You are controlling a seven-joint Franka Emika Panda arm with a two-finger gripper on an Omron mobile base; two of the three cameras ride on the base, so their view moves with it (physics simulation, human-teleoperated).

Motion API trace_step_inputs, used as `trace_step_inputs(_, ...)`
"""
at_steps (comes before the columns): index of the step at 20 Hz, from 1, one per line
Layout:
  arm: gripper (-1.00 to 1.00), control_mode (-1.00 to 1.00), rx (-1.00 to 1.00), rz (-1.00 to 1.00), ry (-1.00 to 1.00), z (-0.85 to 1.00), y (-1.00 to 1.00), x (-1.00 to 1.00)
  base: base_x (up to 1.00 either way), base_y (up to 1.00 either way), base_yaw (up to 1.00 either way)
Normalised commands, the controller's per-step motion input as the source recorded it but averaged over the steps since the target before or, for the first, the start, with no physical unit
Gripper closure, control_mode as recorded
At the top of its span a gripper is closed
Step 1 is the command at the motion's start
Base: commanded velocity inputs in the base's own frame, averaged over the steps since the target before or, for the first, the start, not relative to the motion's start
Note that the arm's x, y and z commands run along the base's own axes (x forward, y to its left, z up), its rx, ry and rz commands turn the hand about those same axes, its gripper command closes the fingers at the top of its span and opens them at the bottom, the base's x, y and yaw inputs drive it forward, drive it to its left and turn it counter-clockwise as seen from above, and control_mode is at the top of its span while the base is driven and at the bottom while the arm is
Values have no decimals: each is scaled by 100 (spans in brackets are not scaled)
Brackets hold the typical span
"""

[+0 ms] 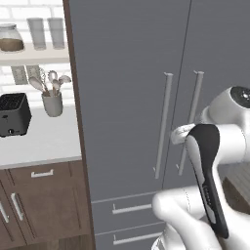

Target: Navigate to the stove.

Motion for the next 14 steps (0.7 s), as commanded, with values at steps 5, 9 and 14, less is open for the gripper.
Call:
trace_step_inputs(5, -100, 100, 0, 0, -18, 15, 0, -38, -12, 0, 0)
trace_step_inputs(9, -100, 100, 0, 0, 0, 0, 0, 0, -67, 82, 0)
trace_step_inputs(14, -100, 100, 0, 0, 0, 0, 0, 0, -33, 100, -2)
